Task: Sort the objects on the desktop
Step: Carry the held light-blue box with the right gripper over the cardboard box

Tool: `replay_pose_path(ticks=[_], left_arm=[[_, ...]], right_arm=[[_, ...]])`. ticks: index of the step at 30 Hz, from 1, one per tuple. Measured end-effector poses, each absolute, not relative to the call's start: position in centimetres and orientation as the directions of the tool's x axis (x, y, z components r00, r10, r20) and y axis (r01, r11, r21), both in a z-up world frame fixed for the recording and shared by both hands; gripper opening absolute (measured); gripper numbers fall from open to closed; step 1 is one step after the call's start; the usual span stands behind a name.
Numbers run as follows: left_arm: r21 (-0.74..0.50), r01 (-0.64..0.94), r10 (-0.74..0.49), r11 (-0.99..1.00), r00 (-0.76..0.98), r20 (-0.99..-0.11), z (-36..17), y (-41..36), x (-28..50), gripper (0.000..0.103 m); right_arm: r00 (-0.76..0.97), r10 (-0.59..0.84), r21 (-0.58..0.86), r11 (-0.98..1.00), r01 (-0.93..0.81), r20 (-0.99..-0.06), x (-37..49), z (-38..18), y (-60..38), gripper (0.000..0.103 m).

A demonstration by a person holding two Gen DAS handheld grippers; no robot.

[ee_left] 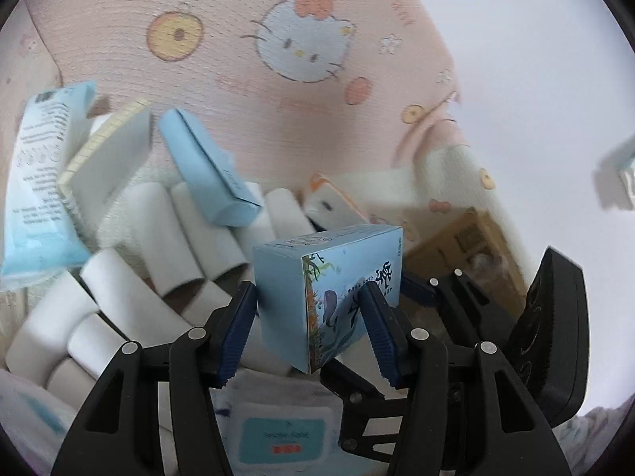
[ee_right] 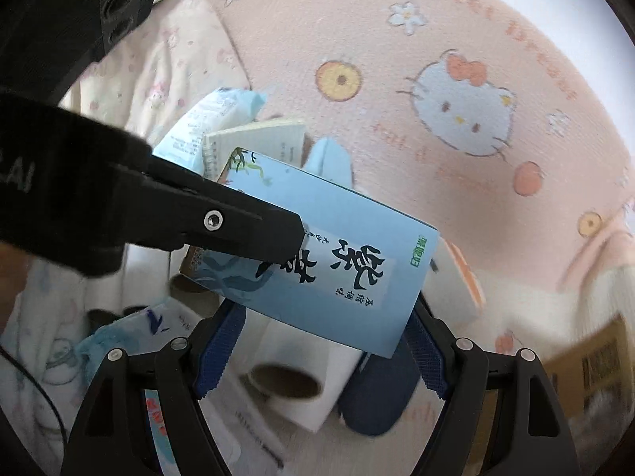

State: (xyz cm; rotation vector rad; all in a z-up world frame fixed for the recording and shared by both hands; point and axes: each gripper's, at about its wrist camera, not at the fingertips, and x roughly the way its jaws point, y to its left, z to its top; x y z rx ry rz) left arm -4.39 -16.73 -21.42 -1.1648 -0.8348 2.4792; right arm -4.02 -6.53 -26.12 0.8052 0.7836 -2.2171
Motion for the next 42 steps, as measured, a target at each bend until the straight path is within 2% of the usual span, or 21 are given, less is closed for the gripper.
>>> replay_pose_path(ticks=[3,5,10,18,22,26,32,42], left_arm=[[-0.674,0.008,0.513,-0.738,-0.642,-0.569,-20.9,-16.6,-3.8,0.058],[-0.674,-0.005,0.516,-0.738,-0.647,-0.560,-20.0,-16.1,-3.2,0.058],[-0.596,-0.056,0.475,-0.801,-0.666,-0.576,-16.2,-14.3,-1.7,0.058],[-0.525,-0.118,0.454,-0.843,-0.681,-0.575,-11.0,-11.8,0.2,0.058],[-0.476,-0.159,0.444,-0.865,-0.685,-0.578,-8.8,-9.8,0.6,0.058],[-0.473,-0.196,0.466,-0.859,-0.683,-0.562,-7.0,-7.6,0.8,0.058],[-0.438,-0.276,0.499,-0.856,-0.663,-0.558,-4.6,-3.1,-0.4,0.058],[-0.363,-0.461,0.582,-0.809,-0.545,-0.604,-3.4,6.3,-3.8,0.058]], right_arm=[[-0.642,-0.341,-0.348,-0.621,0.702,-0.687,-2.4,-25.2,-5.7,0.078],[-0.661,-0.339,-0.370,-0.620,0.692,-0.669,-1.4,-24.5,-5.3,0.078],[-0.658,-0.391,-0.322,-0.641,0.697,-0.644,0.9,-21.8,-3.5,0.078],[-0.698,-0.452,-0.277,-0.691,0.668,-0.555,2.6,-17.8,0.3,0.078],[-0.735,-0.456,-0.303,-0.703,0.643,-0.502,1.9,-17.0,2.2,0.078],[-0.783,-0.441,-0.340,-0.725,0.599,-0.439,2.3,-15.0,4.0,0.078],[-0.830,-0.390,-0.334,-0.781,0.527,-0.399,3.0,-13.7,8.2,0.078],[-0.887,-0.217,-0.326,-0.872,0.364,-0.408,3.1,-13.0,15.8,0.078]])
